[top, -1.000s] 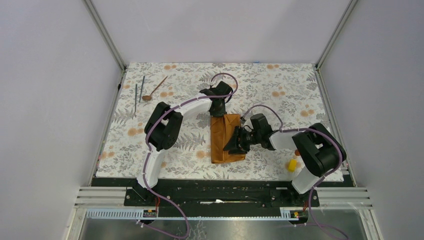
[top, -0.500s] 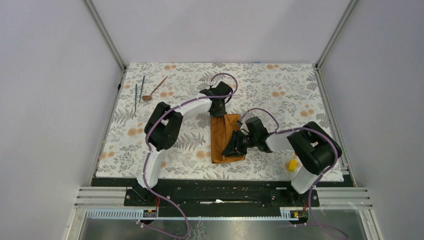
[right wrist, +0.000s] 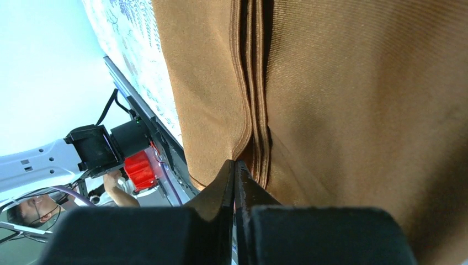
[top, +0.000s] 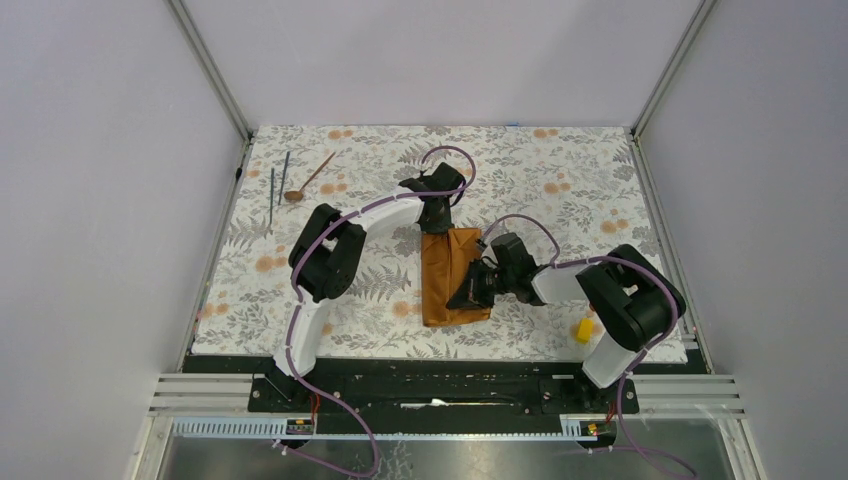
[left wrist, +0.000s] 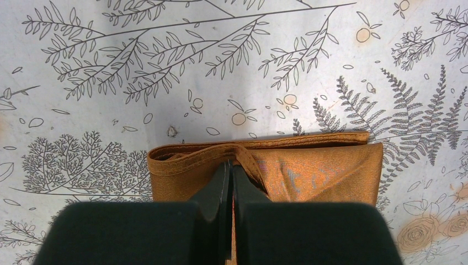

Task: Fold the napkin into a case and place the utensils inside
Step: Fold the lower triangle-folded napkin at the center of the board.

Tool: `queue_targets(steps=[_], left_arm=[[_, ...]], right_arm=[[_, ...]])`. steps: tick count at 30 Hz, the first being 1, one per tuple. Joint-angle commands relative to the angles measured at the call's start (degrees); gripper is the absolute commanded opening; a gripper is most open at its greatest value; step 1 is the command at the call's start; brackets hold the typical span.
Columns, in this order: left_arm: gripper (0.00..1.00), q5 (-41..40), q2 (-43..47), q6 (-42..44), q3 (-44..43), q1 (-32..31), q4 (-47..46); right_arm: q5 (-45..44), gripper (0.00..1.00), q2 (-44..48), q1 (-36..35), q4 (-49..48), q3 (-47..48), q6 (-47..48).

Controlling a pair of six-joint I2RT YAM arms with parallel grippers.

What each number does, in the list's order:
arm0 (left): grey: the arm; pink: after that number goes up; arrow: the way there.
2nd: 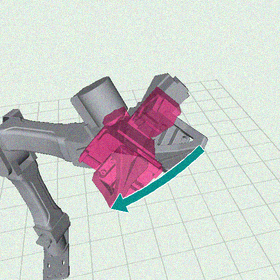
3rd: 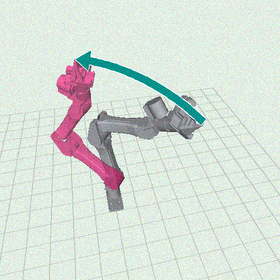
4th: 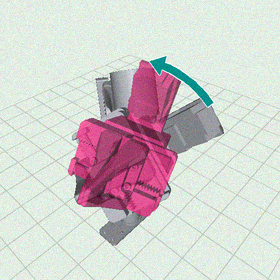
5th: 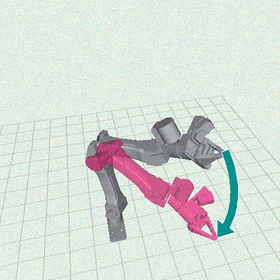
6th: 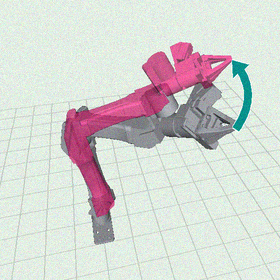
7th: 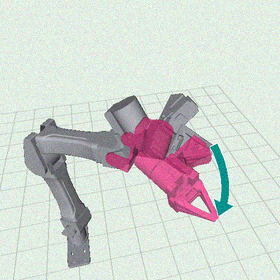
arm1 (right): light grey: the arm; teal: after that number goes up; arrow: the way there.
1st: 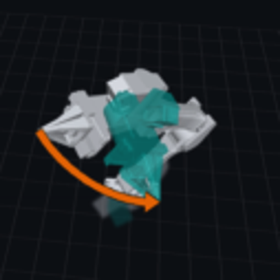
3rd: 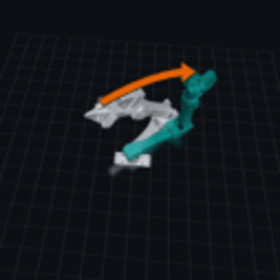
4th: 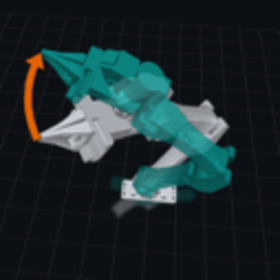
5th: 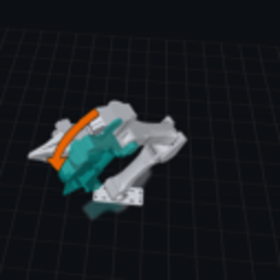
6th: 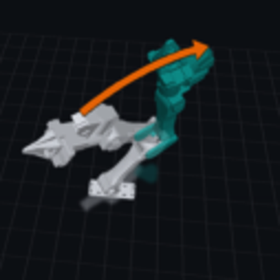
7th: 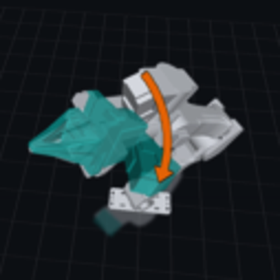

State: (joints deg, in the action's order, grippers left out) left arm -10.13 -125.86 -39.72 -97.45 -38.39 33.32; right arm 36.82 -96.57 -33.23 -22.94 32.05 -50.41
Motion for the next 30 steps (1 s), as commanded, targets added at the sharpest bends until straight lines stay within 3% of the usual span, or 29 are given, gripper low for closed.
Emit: queue_targets(steps=[1,4,7,9,18,20,21,25,30], left_arm=[[0.0,-0.1,0.0,0.0,0.0,0.2,-1.5],[0.08,0.3,0.3,0.4,0.1,0.5,-1.6],[0.34,1.1,1.4,0.8,0.5,0.7,-1.5],[0.44,1.8,2.5,1.4,0.7,0.8,-1.6],[0.61,8.0,11.1,4.1,1.1,1.3,0.8],[0.86,9.7,14.3,4.7,3.7,1.9,0.5],[0.89,11.8,16.6,5.0,5.2,2.5,-0.2],[0.8,19.0,22.5,4.3,15.4,5.5,-7.1],[0.17,35.1,22.4,-0.4,27.7,10.1,-23.6]], right_arm=[[-2.9,0.0,4.4,-0.5,2.0,0.5,1.8],[-5.1,0.0,5.6,-0.2,4.8,0.8,3.6],[-5.5,0.0,5.1,0.6,5.7,0.7,4.8],[-5.8,0.0,4.8,1.0,6.0,0.5,5.3],[-8.0,0.0,4.4,1.7,7.8,0.8,7.1],[-9.0,0.0,4.6,1.8,9.0,1.4,7.9],[-9.4,0.0,4.6,1.8,9.6,1.8,8.3],[-10.4,0.0,4.7,1.9,10.7,2.2,9.4],[-10.5,0.0,4.7,1.9,11.1,2.6,9.9]])
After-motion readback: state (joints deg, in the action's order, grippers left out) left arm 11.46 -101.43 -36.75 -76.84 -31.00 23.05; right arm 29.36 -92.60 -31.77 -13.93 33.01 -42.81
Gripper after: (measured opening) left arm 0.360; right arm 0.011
